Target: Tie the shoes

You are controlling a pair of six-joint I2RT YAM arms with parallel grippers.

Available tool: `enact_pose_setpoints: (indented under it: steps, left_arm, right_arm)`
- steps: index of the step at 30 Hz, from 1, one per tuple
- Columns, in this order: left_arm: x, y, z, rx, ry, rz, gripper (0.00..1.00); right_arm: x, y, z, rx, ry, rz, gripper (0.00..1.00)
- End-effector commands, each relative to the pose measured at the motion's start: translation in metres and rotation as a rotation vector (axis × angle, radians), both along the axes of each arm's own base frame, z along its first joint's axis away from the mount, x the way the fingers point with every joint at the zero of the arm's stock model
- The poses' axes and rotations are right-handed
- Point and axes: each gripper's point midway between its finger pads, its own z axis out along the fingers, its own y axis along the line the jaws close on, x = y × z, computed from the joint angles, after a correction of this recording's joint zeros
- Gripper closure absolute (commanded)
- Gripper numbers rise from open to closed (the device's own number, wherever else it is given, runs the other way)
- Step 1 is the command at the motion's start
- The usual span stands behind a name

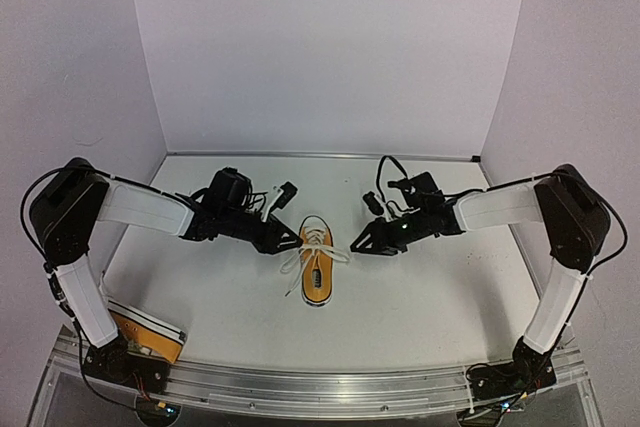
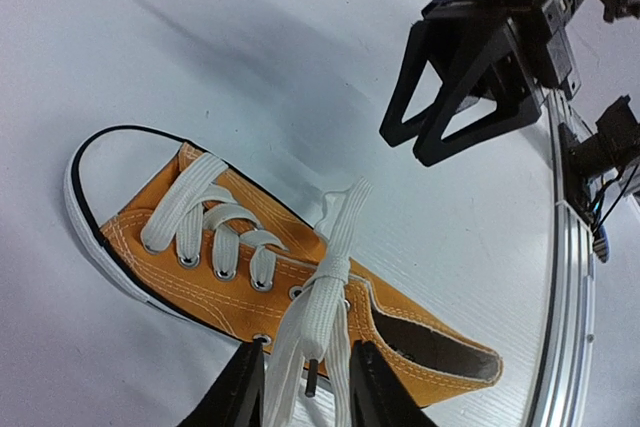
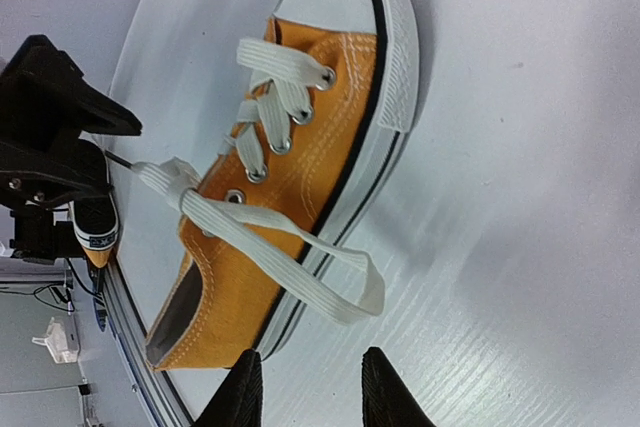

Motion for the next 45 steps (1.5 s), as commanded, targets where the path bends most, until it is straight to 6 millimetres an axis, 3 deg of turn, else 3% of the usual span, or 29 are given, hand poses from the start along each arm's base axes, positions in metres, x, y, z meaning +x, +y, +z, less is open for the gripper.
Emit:
enact_pose_setpoints:
  steps: [1,13,18,27,34,45]
  left_arm:
    - [0.012,-0.012,0.023,-0.056,-0.042,-0.015,0.74]
    - [0.01,-0.013,0.012,-0.036,-0.007,-0.027,0.76]
    - [0.008,-0.011,0.009,-0.026,-0.003,-0.022,0.68]
    - [0.007,-0.011,0.006,-0.028,0.009,-0.027,0.72]
    - [0.004,-0.011,0.004,-0.029,0.022,-0.037,0.71]
    - [0.003,-0.013,0.007,-0.041,0.023,-0.044,0.87]
  right_arm:
    - [0.012,0.01,0.017,0.032,-0.073,0.012,0.68]
    - [0.033,0.019,0.009,0.015,-0.092,-0.002,0.67]
    - [0.026,0.016,0.003,0.025,-0.067,-0.009,0.62]
    - [0.015,0.008,0.01,0.15,-0.08,-0.118,0.48]
    - [0.008,0.017,0.001,0.165,-0.066,-0.119,0.47]
    - [0.007,0.021,0.004,0.151,-0.157,-0.236,0.47]
